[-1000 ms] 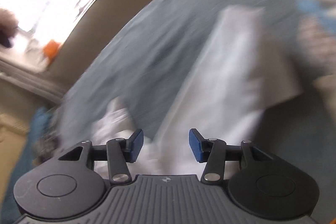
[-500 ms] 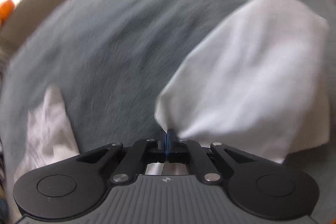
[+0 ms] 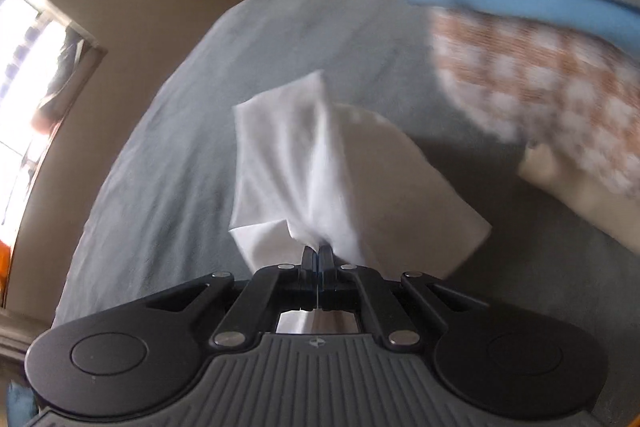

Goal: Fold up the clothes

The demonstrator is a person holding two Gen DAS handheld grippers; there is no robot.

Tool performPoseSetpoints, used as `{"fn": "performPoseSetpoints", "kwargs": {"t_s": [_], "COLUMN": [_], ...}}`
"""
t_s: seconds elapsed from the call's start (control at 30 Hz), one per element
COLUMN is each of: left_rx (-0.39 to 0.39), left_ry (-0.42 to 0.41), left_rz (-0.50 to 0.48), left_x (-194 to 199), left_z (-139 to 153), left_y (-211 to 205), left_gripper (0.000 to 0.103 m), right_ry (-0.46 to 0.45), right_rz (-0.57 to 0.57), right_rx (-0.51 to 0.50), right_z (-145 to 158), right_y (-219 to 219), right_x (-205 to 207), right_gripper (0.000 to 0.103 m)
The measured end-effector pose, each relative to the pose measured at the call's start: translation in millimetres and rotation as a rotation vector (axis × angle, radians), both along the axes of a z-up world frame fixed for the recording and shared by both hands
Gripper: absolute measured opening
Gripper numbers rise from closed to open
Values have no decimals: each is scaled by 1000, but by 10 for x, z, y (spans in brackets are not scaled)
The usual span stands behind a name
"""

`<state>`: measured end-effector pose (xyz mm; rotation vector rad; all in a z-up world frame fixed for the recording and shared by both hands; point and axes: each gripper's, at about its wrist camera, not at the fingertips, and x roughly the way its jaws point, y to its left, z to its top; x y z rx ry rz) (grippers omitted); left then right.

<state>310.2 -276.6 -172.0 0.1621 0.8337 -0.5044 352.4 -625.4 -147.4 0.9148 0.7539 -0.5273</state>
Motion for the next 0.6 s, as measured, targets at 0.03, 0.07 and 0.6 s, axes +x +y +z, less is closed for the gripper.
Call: {"fn": "performPoseSetpoints", "kwargs": {"t_s": [0.03,0.07,0.6], "left_rx": [0,-2,-29], "left_ry": [2,4,6], "left_rz": [2,5,22], "left_x": [-4,-5,-24], "left_z": [7,11,7], "left_y": [2,4,26], "left_gripper": [50,50,51], "right_ry": [-2,-10,149], "right_rz": [-3,14,277], "right_rx": [12,44,-507], "right_z": [-10,-10,406], "right_y": [-28,-53,75], "right_x": [-22,-39,361], "right_gripper": [3,8,62]}}
